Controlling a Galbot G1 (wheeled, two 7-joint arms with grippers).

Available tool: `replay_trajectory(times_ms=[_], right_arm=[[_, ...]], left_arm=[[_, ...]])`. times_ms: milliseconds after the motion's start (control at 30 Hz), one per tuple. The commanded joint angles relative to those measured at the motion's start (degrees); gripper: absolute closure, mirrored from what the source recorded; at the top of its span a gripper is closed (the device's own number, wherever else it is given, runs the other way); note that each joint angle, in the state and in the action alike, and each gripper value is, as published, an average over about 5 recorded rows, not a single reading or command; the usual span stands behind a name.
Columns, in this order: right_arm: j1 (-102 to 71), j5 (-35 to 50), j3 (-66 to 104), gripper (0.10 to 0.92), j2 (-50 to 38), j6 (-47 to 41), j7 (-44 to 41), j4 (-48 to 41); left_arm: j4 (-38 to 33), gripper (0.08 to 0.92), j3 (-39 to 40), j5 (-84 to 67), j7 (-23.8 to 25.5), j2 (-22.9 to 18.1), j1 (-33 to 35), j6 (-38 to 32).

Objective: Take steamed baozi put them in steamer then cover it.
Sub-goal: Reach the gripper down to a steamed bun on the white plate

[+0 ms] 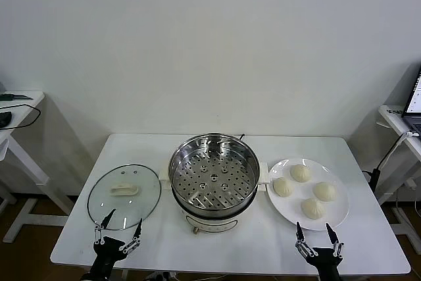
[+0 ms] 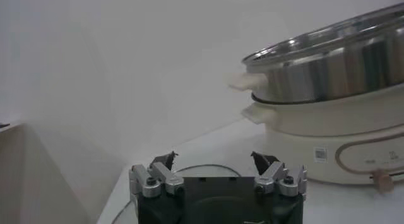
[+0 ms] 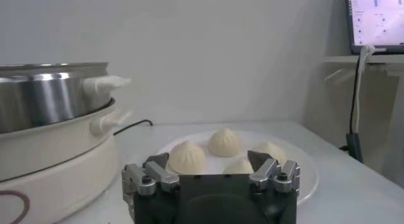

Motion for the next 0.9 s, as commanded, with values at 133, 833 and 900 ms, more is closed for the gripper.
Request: replay_trajectory(times_ms=[133,833,900], right_arm=[[8.52,3.53,4.56,0.203,-4.06,-10.77,3.62,1.26],[62.66,29.44,-25.11,0.203,-34.41,-22.4,-25.3,-31.99],[67.6,27.43,-30.97,0.203,-36.04,-23.56,-31.57,-34.79]], left_arm=[[-1.55,0.177,0.07,0.24,-0.11,-0.24,0.8,-0.65],[-4.38,0.177,1.57,0.93,-0.48,-0.92,-0.29,-0.48],[-4.75,0.177,1.56,0.95,-0.52,-0.89,-0.35,-0.44]])
